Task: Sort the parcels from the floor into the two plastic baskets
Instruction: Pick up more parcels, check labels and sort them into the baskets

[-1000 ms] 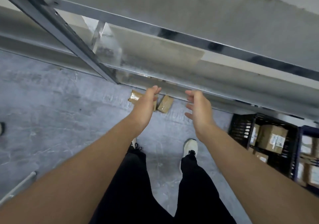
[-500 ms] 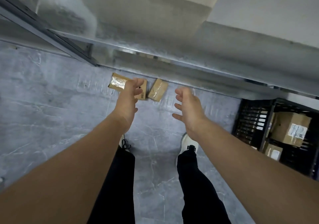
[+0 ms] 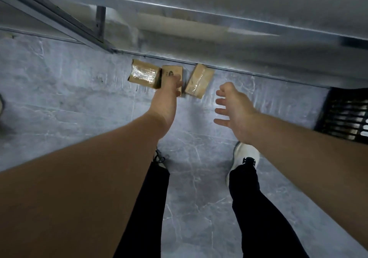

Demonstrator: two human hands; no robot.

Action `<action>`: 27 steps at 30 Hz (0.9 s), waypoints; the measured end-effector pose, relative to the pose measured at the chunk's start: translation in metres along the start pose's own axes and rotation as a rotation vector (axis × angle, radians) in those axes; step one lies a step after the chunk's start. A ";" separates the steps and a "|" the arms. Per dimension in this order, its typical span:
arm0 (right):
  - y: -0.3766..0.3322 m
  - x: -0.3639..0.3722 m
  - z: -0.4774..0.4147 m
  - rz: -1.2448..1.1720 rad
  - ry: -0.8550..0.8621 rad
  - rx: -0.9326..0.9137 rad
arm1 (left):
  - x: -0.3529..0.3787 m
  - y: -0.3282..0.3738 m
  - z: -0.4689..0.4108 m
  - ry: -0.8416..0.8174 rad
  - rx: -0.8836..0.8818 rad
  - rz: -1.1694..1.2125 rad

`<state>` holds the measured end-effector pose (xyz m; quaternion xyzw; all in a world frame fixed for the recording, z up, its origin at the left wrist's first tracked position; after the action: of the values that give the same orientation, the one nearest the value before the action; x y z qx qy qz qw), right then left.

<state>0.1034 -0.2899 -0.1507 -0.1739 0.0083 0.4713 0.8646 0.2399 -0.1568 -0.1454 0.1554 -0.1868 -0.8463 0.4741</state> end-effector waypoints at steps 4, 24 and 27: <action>0.001 0.015 -0.036 0.043 -0.005 -0.007 | 0.008 -0.006 -0.036 -0.004 0.007 0.006; 0.029 0.053 -0.196 0.085 0.061 0.012 | 0.026 -0.063 -0.193 -0.005 0.017 0.041; 0.037 0.058 -0.214 0.035 0.069 0.034 | 0.031 -0.070 -0.212 -0.005 0.027 0.040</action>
<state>0.1369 -0.2908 -0.3732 -0.1754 0.0492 0.4798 0.8583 0.2650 -0.1856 -0.3673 0.1559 -0.2027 -0.8343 0.4884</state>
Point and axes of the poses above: each hand's wrist, its own z-axis away from the middle knuckle, its own x-axis out of the palm, y = z × x, the point moved 8 cm from there along -z, towards the middle knuckle, and after that the axes turned 9 degrees about z, right-handed, at the moved point
